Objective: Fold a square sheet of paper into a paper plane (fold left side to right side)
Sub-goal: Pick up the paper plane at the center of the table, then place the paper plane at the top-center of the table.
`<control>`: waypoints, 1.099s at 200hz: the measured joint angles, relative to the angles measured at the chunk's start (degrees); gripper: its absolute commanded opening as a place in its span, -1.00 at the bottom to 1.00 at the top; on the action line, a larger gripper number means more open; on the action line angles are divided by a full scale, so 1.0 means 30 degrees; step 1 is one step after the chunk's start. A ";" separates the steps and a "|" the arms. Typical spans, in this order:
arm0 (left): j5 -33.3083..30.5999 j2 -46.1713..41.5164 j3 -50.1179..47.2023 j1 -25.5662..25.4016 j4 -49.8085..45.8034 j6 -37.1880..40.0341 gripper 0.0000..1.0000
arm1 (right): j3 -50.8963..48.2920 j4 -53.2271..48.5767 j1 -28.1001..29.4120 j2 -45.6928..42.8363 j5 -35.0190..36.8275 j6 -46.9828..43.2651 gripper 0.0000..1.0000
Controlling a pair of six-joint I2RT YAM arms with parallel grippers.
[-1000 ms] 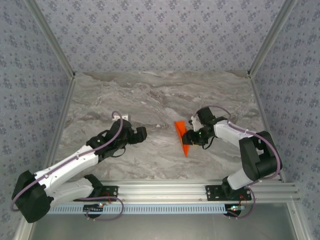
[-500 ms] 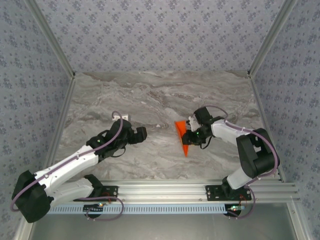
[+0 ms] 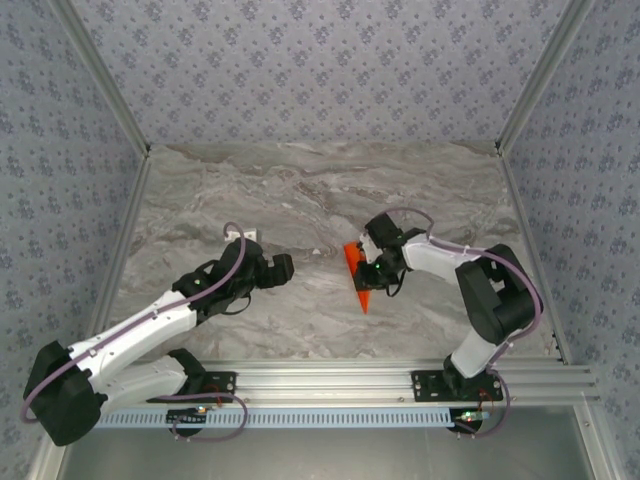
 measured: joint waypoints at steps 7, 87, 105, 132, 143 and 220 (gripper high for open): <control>0.0000 -0.0080 0.0000 0.0000 -0.0058 0.0044 0.97 | 0.0474 -0.0372 0.0007 0.0051 0.0284 0.0124 -0.75; 0.0291 -0.2667 0.0000 0.0087 -0.0299 0.1734 0.97 | 1.3049 -0.5224 -0.0474 0.4962 0.5268 0.1173 -0.87; 0.0284 -0.3293 0.0000 0.0087 -0.0415 0.2149 0.96 | 1.6313 -0.6237 -0.0546 0.7461 0.6229 0.1319 -0.86; 0.0277 -0.3738 0.0000 0.0124 -0.0984 0.2528 0.96 | 1.9970 -0.7715 -0.0539 1.0703 0.7431 0.1639 -0.85; 0.0284 -0.3810 0.0000 0.0124 -0.1253 0.2565 0.96 | 2.0684 -0.8182 -0.0517 1.1519 0.7883 0.1829 -0.85; 0.0291 -0.3570 0.0000 0.0124 -0.1668 0.2572 0.97 | 2.1187 -0.9493 -0.0204 1.2983 0.8779 0.2776 -0.50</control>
